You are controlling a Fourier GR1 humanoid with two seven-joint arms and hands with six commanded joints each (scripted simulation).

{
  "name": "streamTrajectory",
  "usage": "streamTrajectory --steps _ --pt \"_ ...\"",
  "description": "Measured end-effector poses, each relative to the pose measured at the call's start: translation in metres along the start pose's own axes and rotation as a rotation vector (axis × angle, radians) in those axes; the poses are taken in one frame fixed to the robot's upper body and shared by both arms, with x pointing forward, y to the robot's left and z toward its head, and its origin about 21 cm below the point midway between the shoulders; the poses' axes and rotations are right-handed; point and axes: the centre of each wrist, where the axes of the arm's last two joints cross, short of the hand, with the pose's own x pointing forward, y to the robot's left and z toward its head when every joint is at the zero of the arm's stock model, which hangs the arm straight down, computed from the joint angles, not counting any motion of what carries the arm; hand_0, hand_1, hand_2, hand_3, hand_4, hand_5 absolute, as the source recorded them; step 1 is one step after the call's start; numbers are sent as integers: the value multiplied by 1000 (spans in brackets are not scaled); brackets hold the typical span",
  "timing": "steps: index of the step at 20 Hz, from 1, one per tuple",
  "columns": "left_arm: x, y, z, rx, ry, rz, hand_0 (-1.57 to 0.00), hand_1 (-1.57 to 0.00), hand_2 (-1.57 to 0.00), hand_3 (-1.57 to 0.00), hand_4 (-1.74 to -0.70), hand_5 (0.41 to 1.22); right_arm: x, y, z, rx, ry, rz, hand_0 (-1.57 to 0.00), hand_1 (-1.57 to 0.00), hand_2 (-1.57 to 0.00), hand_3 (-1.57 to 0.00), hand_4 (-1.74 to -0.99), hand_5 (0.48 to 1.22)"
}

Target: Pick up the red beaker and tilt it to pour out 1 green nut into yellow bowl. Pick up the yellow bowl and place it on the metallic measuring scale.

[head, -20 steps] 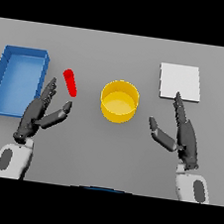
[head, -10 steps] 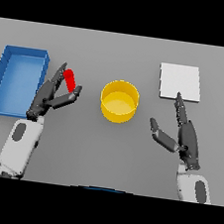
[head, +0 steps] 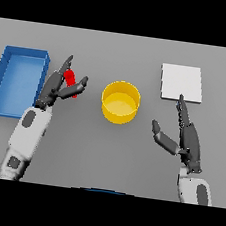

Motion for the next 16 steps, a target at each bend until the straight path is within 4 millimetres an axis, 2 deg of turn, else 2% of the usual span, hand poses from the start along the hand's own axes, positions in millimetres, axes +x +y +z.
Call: streamTrajectory --steps 4,5,6,7,8,9,10,12,14,16 --pt "-4 -4 -9 18 -52 91 1 1 -6 1 -1303 719 2 -2 -2 -12 26 -10 1 1 1 1 -1246 646" --pt "-11 -9 -8 18 -53 109 -4 -7 -54 -37 -1328 738 1 -3 -1 -11 18 -12 1 1 1 1 -1244 644" --pt "-14 -9 -10 27 -44 115 -81 -94 -157 -133 -1364 761 1 -5 -4 -10 24 -9 1 1 1 1 -1242 645" --pt "-15 -9 -10 33 -56 131 -207 -230 -287 -254 -1401 787 2 -6 -3 -13 18 -10 1 1 1 1 -1240 645" --pt "-13 -12 -12 40 -65 137 -379 -406 -457 -518 -1410 874 3 -6 -5 -14 17 -14 1 1 1 1 -1236 647" --pt "-15 -17 -13 55 -53 133 -551 -588 -662 -728 -1471 943 2 -4 -1 -9 14 -4 1 1 1 1 -1237 648" --pt "-15 -19 -15 78 -43 117 -755 -783 -844 -884 -1519 999 2 -1 -3 -5 26 -11 1 1 1 1 -1239 648" --pt "-11 -24 -19 84 -48 43 -1049 -1067 -1106 -1058 -1589 1079 -1 -5 0 -10 30 -10 1 1 1 1 -1239 648" --pt "-13 -26 -18 67 -85 27 -1237 -1248 -1273 -1154 -1636 1130 -1 -5 0 -14 16 -8 1 1 1 1 -1242 650" --pt "-12 -28 -17 64 -85 36 -1357 -1364 -1380 -1304 -1565 1163 -2 -5 -2 -15 26 -22 1 1 1 1 -1251 646"
